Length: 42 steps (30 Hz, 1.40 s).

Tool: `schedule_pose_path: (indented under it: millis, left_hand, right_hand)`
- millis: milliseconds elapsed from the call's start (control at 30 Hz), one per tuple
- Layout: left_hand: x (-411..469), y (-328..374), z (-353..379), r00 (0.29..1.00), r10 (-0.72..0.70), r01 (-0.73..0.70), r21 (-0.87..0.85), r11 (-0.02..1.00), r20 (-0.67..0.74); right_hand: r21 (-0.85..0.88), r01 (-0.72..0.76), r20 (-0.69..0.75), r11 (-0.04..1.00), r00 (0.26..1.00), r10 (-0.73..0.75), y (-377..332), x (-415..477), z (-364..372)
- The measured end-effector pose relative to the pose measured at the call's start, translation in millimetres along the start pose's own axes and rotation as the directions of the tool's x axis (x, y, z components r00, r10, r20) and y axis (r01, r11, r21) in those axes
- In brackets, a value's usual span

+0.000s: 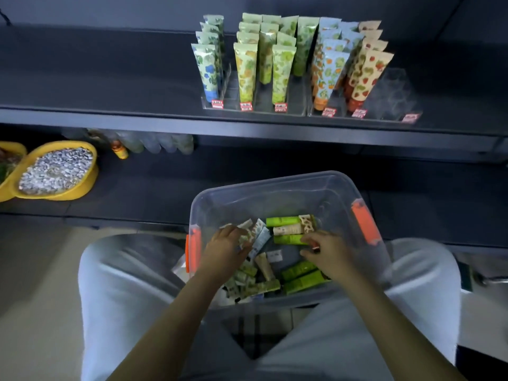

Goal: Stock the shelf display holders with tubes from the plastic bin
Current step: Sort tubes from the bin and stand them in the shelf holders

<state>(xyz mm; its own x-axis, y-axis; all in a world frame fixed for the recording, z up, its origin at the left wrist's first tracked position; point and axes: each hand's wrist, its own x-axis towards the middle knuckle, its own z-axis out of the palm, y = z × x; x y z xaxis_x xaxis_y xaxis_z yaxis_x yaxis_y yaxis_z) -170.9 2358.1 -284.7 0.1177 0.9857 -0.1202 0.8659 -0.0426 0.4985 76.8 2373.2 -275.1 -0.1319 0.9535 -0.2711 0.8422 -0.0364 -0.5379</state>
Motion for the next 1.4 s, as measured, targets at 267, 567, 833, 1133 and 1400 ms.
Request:
schedule_pose_path:
  millis: [267,567,833,1133,1400]
  left_hand:
    - [4,-16,34,0.974,-0.181,0.195,-0.103,0.975,0.134]
    - [32,-23,47,0.852,-0.512,0.518,-0.317,0.794,0.110]
    - [54,-37,66,0.663,-0.701,0.719,-0.487,0.496,0.264]
    - [68,-47,80,0.631,-0.724,0.715,-0.572,0.402,0.280]
    - [77,-47,84,0.593,-0.765,0.758,-0.496,0.424,0.253]
  right_hand:
    - [0.143,-0.143,0.112,0.979,0.985,0.128,20,18,18]
    - [0.303,-0.370,0.017,0.878,0.924,0.383,40,51,15]
    - [0.420,-0.440,0.085,0.794,0.890,0.448,51,74,18]
    - [0.415,-0.506,0.175,0.756,0.860,0.480,56,100,29]
    - [0.416,-0.545,0.182,0.728,0.834,0.520,55,108,44]
